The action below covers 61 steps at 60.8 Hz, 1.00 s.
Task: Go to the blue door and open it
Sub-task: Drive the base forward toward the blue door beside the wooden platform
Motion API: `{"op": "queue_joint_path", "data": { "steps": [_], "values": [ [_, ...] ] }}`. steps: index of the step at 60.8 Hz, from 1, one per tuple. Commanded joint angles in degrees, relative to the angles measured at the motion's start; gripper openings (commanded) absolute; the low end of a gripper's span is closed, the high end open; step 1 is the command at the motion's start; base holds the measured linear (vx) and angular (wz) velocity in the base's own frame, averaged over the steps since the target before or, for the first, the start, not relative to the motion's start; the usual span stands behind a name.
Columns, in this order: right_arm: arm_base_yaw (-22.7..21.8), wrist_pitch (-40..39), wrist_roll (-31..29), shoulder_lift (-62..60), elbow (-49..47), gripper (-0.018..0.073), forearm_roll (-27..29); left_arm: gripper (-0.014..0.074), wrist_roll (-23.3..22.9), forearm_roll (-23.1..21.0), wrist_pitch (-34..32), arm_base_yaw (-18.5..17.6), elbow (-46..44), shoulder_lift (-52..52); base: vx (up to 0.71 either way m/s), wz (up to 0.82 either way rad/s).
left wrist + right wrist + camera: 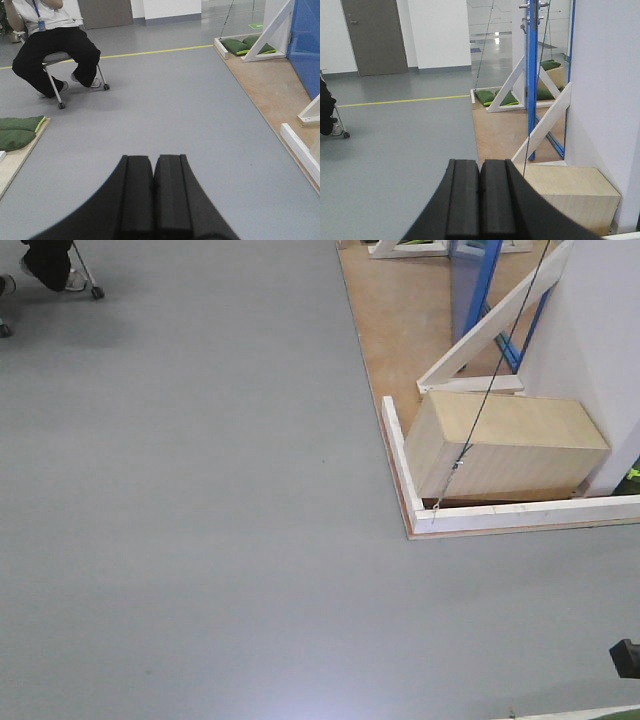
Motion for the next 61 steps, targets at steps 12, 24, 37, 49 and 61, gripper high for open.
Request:
{"op": "queue_joint_path", "data": {
  "steps": [12, 24, 37, 49, 61],
  "values": [
    [-0.3, -4.9, -0.3, -1.3, 1.2, 0.0002, -0.2, 0.007, -0.1, -0.5, -4.9, 0.1, 0.3, -1.4, 0.3, 0.0],
    [-0.3, -4.9, -0.3, -1.3, 1.2, 0.0002, -0.2, 0.007, -0.1, -0.5, -4.9, 0.1, 0.3, -1.4, 0.33, 0.02],
    [-0.3, -4.9, -0.3, -1.3, 1.2, 0.0002, -0.2, 0.007, -0.1, -0.5, -4.9, 0.1, 0.3, -1.4, 0.36, 0.02],
    [-0.3, -4.9, -0.3, -1.2, 1.2, 0.0002, -0.2, 0.007, -0.1, -0.5, -4.9, 0.2, 0.3, -1.4, 0.38, 0.02],
    [-0.3, -4.9, -0.3, -1.2, 1.2, 0.0002, -0.2, 0.007, -0.1, -0.5, -4.9, 0.2, 0.3, -1.4, 0.39, 0.04]
  ]
}}
